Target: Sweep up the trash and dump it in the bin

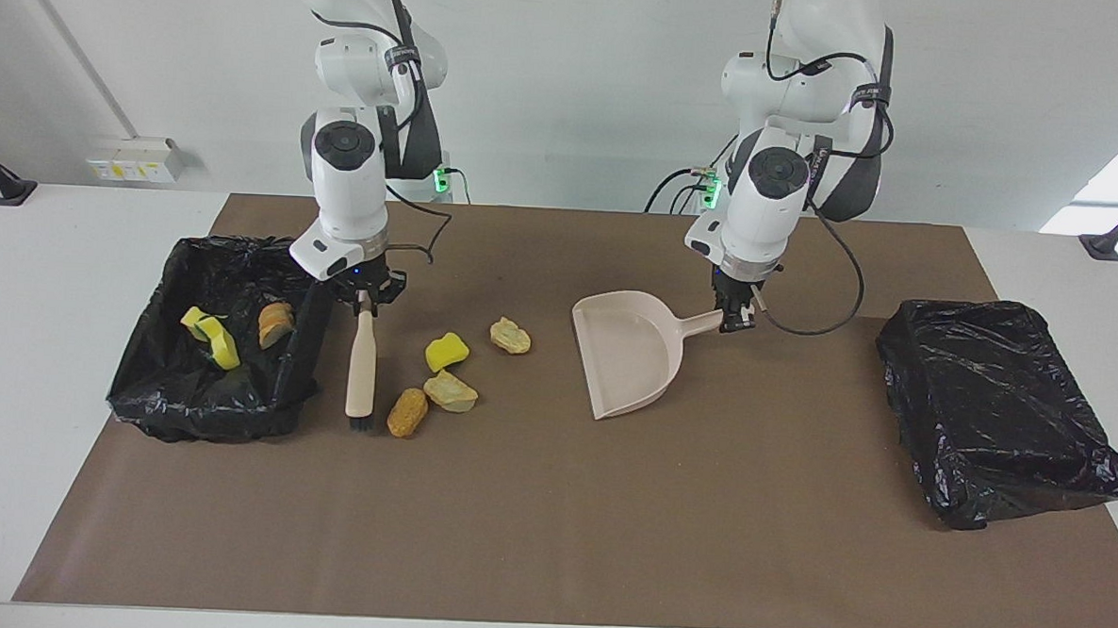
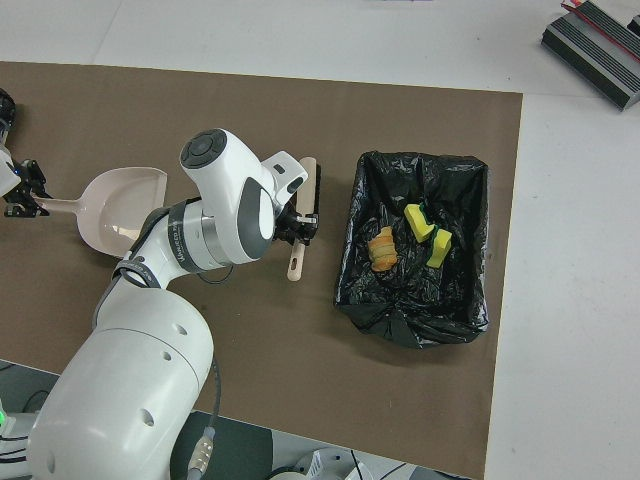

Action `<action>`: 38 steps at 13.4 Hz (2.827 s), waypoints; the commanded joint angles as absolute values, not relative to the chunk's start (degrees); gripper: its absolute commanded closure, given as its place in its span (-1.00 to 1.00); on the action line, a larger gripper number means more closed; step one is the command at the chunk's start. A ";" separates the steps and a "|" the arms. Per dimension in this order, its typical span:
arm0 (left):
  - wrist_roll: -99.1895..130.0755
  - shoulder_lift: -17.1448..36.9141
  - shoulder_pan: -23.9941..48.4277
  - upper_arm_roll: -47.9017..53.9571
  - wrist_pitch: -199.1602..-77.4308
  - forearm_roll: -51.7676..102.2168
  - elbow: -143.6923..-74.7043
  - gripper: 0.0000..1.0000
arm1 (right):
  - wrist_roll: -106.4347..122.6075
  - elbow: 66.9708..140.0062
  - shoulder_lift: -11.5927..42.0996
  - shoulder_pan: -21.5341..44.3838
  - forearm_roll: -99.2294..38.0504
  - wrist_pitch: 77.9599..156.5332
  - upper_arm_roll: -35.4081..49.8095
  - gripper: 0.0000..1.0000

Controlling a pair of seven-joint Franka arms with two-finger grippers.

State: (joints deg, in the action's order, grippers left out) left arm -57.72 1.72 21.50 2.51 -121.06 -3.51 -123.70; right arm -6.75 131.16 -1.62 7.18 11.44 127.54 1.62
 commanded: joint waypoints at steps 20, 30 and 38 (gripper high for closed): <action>-55.72 0.70 22.50 1.58 -123.05 -3.87 -125.33 1.00 | -18.63 112.15 11.08 34.11 -29.36 122.89 2.64 1.00; -53.71 1.40 21.62 1.67 -123.75 -2.38 -124.81 1.00 | -28.46 114.79 -1.22 28.21 -5.02 103.56 2.02 1.00; -54.58 -2.10 13.64 1.67 -122.78 2.71 -123.23 1.00 | -43.50 123.37 -9.57 37.78 -6.67 105.18 2.90 1.00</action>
